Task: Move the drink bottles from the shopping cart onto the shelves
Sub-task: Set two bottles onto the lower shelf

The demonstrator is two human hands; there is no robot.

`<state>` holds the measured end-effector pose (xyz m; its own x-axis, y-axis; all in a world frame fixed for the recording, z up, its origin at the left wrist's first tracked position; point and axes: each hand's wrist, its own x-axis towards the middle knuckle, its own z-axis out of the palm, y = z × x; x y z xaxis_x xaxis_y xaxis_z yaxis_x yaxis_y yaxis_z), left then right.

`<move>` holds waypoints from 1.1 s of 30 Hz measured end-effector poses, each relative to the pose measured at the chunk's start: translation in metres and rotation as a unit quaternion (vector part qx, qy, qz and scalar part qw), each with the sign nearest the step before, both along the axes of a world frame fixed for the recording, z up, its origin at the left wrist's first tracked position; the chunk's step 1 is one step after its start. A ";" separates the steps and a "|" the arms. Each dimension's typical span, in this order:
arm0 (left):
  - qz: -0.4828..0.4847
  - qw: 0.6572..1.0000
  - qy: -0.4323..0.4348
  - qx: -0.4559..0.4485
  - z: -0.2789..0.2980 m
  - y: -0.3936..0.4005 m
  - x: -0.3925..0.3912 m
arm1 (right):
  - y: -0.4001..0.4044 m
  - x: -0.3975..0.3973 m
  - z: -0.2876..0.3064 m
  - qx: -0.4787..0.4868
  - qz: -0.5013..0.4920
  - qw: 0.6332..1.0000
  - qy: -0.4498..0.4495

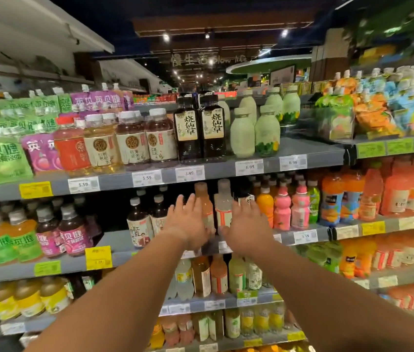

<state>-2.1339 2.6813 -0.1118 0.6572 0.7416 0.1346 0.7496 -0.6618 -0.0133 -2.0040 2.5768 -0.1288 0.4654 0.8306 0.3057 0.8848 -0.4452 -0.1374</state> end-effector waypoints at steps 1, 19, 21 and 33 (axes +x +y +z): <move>0.003 1.000 0.003 -0.004 0.000 0.009 0.013 | 0.014 0.015 -0.002 -0.005 0.009 1.000 -0.001; 0.051 0.992 -0.043 0.111 0.002 0.065 0.073 | 0.115 0.083 0.010 0.054 0.121 0.991 -0.026; 0.057 0.990 -0.065 0.115 -0.001 0.064 0.074 | 0.115 0.082 0.011 0.073 0.121 0.990 -0.028; 0.128 0.922 -0.338 -0.137 -0.005 0.058 0.079 | 0.104 0.095 0.012 0.082 0.090 0.993 0.011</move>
